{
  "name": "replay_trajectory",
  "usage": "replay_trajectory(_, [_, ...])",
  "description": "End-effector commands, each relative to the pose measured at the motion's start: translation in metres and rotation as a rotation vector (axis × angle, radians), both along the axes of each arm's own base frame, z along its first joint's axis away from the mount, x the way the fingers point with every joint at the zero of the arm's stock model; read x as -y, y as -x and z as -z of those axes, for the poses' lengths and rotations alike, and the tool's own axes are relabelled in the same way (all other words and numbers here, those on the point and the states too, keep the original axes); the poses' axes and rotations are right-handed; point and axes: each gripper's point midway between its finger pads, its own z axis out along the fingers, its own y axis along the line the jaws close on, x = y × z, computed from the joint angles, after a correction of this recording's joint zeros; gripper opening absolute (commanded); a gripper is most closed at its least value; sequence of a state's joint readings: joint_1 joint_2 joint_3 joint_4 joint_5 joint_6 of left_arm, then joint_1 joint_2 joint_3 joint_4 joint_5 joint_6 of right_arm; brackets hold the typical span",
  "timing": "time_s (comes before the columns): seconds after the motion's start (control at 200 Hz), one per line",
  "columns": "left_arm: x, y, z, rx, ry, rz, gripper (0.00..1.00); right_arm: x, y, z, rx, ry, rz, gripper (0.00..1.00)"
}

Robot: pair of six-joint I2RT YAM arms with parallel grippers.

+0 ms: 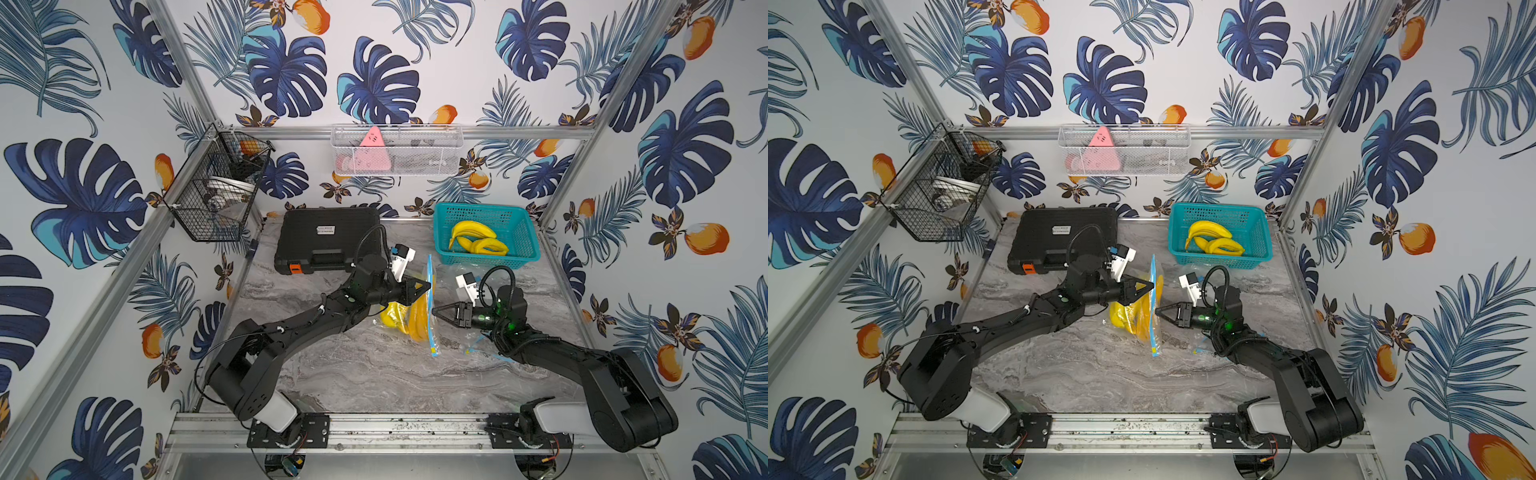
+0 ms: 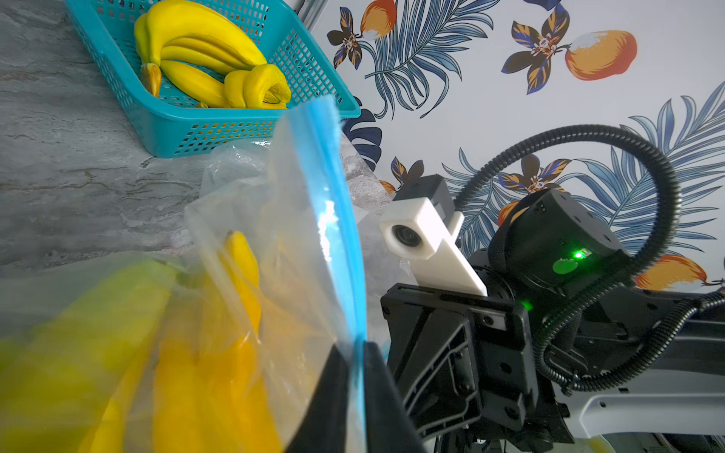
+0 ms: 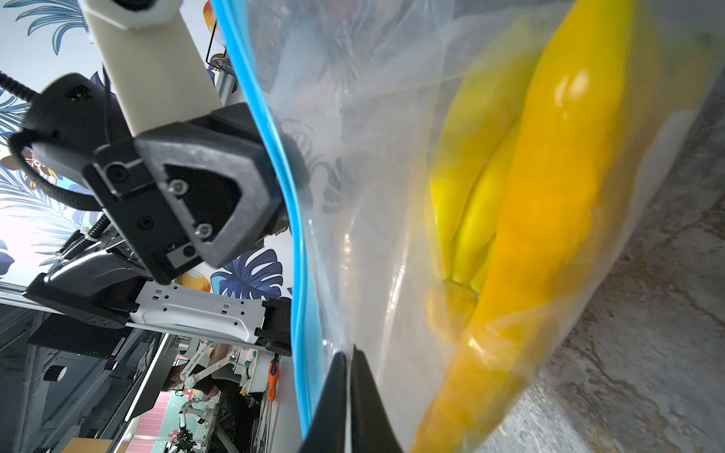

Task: Open the zip-top bag and take out the banana
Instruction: Open the zipper of the food storage bag at the center of the board.

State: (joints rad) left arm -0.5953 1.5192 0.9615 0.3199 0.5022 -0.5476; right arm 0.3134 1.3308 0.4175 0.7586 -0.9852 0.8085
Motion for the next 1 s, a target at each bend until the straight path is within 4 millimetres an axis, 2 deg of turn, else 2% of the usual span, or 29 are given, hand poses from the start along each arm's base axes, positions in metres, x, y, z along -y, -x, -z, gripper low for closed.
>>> replay_trajectory(0.0, [-0.014, 0.001, -0.001, 0.041, -0.062, -0.036, 0.39, 0.001, 0.0, -0.005, 0.033, 0.008, 0.008, 0.05])
replay_trajectory(0.07, [-0.022, 0.003, 0.001, 0.042, -0.083, -0.058, 0.5, 0.002, 0.001, -0.008, 0.037, 0.01, 0.012, 0.05])
replay_trajectory(0.125, [-0.026, 0.004, 0.005, 0.034, -0.088, -0.064, 0.51, 0.002, 0.001, -0.009, 0.038, 0.006, 0.015, 0.05])
replay_trajectory(0.405, [-0.019, 0.008, 0.033, -0.045, -0.091, -0.024, 0.51, 0.001, -0.001, -0.012, 0.036, -0.026, 0.019, 0.04])
replay_trajectory(0.671, [-0.017, 0.012, 0.052, -0.103, -0.08, -0.015, 0.48, 0.0, -0.002, -0.019, 0.056, -0.048, 0.024, 0.03])
replay_trajectory(0.991, [-0.003, 0.016, 0.046, -0.117, -0.028, 0.023, 0.45, -0.003, -0.002, -0.015, 0.053, -0.04, 0.02, 0.03])
